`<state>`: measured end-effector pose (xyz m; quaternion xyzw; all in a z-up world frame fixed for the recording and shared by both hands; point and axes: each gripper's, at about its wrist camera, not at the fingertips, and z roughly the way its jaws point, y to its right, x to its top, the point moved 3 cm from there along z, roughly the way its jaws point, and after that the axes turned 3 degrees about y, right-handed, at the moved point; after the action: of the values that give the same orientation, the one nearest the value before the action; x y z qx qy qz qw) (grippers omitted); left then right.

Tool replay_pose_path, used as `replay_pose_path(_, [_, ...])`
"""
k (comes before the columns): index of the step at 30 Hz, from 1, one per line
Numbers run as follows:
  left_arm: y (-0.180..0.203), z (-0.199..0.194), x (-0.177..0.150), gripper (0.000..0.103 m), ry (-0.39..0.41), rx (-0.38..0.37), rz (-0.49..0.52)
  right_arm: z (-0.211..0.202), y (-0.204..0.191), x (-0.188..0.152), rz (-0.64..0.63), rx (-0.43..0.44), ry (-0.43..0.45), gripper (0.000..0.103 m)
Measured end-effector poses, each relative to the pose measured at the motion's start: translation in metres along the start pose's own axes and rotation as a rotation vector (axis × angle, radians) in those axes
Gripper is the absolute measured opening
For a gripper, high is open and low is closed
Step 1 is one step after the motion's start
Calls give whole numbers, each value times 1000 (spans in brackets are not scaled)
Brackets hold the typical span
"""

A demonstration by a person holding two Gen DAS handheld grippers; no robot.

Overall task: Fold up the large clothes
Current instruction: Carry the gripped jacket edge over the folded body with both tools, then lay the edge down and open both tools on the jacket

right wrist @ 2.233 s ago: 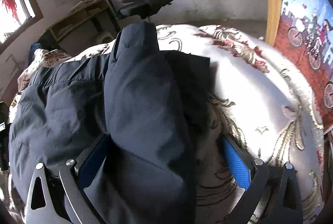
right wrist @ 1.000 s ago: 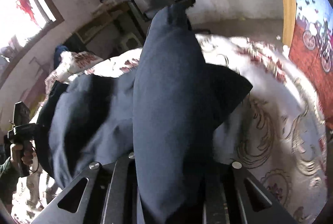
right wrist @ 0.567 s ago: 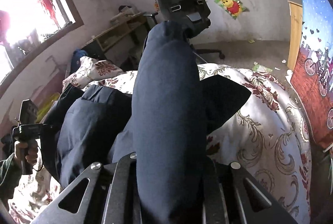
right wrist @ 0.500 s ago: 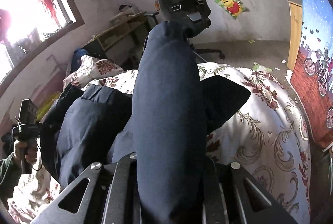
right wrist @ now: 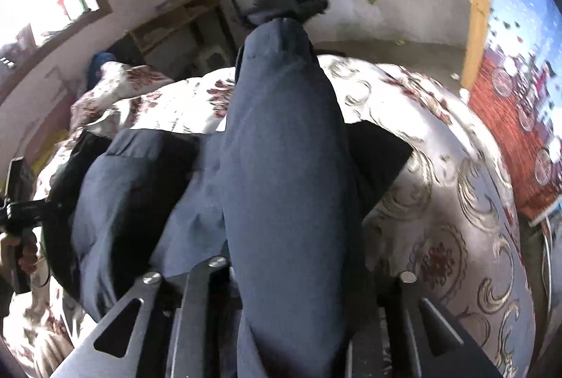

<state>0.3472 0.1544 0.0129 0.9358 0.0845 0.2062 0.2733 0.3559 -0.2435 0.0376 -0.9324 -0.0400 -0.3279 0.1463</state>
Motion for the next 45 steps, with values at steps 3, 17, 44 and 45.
replay_pose_path(3, [-7,1,0,40,-1,29,-28,5,5,-3,15,-35,-25,38])
replay_pose_path(17, [10,-35,-12,83,168,201,48,-5,3,-16,-51,-230,35,87])
replay_pose_path(44, [112,-79,-52,101,441,274,343,-94,-52,-20,-102,-133,370,103])
replay_pose_path(45, [116,-80,-54,101,450,274,357,-96,-53,-22,-105,-130,377,103])
